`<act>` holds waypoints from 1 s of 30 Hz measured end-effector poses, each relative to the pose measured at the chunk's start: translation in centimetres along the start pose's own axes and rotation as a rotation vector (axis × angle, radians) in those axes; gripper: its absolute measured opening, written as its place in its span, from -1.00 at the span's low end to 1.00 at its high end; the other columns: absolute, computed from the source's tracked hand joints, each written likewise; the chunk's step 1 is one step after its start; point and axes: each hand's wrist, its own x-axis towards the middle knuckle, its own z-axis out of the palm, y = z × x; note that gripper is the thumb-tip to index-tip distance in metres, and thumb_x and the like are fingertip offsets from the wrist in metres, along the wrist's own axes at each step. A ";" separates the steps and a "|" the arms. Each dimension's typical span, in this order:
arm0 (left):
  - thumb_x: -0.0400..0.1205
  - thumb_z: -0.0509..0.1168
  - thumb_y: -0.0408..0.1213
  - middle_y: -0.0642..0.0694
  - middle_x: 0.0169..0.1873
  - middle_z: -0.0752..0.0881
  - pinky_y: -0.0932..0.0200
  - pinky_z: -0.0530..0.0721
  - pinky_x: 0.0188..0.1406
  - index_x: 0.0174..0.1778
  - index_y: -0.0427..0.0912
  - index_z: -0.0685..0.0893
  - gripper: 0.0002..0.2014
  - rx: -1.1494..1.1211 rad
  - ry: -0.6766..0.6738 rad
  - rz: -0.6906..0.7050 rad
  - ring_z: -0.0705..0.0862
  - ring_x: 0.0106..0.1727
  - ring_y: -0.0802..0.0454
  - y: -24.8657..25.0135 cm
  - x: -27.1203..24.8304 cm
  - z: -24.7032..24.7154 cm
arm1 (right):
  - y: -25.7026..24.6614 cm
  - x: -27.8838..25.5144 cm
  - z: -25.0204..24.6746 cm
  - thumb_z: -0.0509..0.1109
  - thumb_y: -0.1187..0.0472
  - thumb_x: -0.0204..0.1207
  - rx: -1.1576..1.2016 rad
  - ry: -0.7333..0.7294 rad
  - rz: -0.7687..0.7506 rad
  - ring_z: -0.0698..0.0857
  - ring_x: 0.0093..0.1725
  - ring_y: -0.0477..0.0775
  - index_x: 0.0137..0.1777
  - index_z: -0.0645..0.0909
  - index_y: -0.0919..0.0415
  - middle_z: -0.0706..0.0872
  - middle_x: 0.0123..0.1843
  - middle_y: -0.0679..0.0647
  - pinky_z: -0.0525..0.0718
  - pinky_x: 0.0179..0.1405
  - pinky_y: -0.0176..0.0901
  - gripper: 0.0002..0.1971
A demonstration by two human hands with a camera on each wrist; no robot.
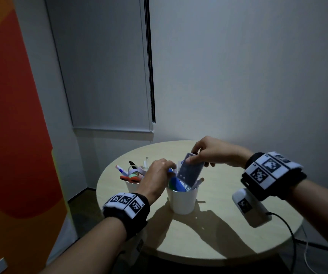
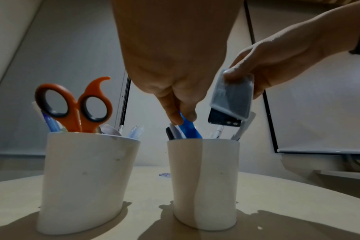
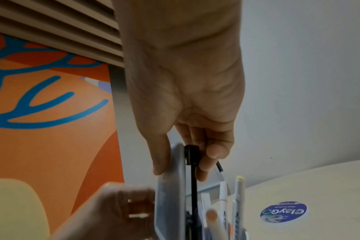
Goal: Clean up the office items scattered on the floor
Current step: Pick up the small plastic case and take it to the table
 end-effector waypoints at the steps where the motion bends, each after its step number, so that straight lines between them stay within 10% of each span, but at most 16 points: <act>1: 0.65 0.34 -0.47 -0.03 0.04 0.71 0.44 0.67 -0.14 0.13 -0.09 0.76 -0.77 0.004 0.020 -0.008 0.68 -0.01 0.15 0.0 0.2 0.0 | 0.0 0.3 0.5 0.56 -0.07 0.41 -0.021 0.025 0.000 0.65 -0.36 -0.01 -0.03 0.75 0.22 0.79 -0.23 0.16 0.57 -0.52 -0.27 -0.65; 4: 0.64 0.32 -0.52 -0.03 0.08 0.67 0.56 0.45 -0.27 0.18 -0.14 0.73 -0.73 0.006 0.061 -0.028 0.61 -0.01 0.15 0.2 0.4 -0.3 | 0.1 1.3 2.3 0.57 -0.05 0.38 -0.172 0.046 -0.014 0.71 -0.11 0.08 0.07 0.69 0.24 0.76 -0.06 0.12 0.72 -0.24 -0.07 -0.59; 8: 0.61 0.36 -0.55 -0.04 0.13 0.71 0.58 0.49 -0.20 0.23 -0.12 0.73 -0.66 0.001 0.040 -0.036 0.64 0.05 0.15 -0.4 0.3 -0.4 | 0.6 2.3 4.9 0.53 0.01 0.41 -0.351 -0.003 -0.002 0.67 -0.10 0.13 -0.13 0.56 0.15 0.67 -0.12 0.08 0.59 -0.33 -0.13 -0.73; 13: 0.61 0.38 -0.51 -0.09 0.19 0.76 0.19 0.76 0.14 0.26 -0.11 0.74 -0.66 -0.033 -0.009 -0.019 0.75 0.14 0.06 -0.6 -0.4 -0.8 | -0.1 2.3 6.2 0.46 -0.04 0.47 -0.544 -0.024 0.043 0.57 -0.05 0.19 -0.03 0.50 0.16 0.63 -0.06 0.15 0.56 -0.11 -0.02 -0.69; 20: 0.66 0.35 -0.35 -0.04 0.08 0.80 0.12 0.72 0.10 0.16 -0.09 0.78 -0.80 -0.019 0.068 0.035 0.70 0.05 0.12 -0.2 -1.8 -3.2 | -2.9 1.0 4.8 0.45 -0.05 0.50 -0.453 0.070 -0.044 0.65 0.08 0.21 0.02 0.63 0.25 0.69 0.03 0.13 0.62 0.05 0.07 -0.66; 30: 0.44 0.32 -0.48 0.12 -0.47 0.76 0.27 0.58 -0.42 -0.34 0.02 0.75 -0.74 -0.048 0.105 -0.138 0.68 -0.45 0.36 -5.7 -9.4 -11.6 | -15.5 -1.2 12.7 0.46 0.22 0.47 -0.010 0.000 -0.311 0.70 -0.55 -0.04 -0.29 0.75 0.24 0.75 -0.45 0.09 0.73 -0.49 -0.17 -0.85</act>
